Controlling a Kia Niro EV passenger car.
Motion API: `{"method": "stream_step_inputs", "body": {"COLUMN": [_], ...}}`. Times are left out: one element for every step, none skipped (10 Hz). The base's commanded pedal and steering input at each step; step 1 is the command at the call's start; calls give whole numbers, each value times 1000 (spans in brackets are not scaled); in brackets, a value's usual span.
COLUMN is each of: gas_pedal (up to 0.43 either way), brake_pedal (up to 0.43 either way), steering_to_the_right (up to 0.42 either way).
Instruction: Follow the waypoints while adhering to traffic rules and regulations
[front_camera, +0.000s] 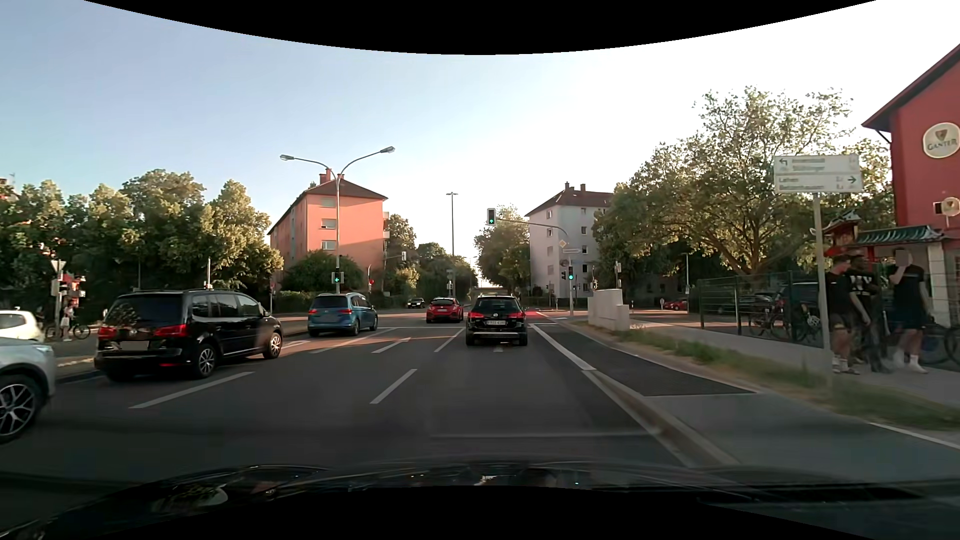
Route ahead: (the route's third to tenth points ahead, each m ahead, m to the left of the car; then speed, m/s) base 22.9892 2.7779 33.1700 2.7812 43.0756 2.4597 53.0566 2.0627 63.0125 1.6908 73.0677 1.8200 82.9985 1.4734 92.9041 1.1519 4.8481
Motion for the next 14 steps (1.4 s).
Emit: {"method": "stream_step_inputs", "body": {"gas_pedal": [0,0,0,8,87,118,138,138,138,138,138,150,150,150], "brake_pedal": [0,0,0,0,0,0,0,0,0,0,0,0,0,0], "steering_to_the_right": [3,3,3,3,3,3,4,4,4,4,4,4,4,4]}}
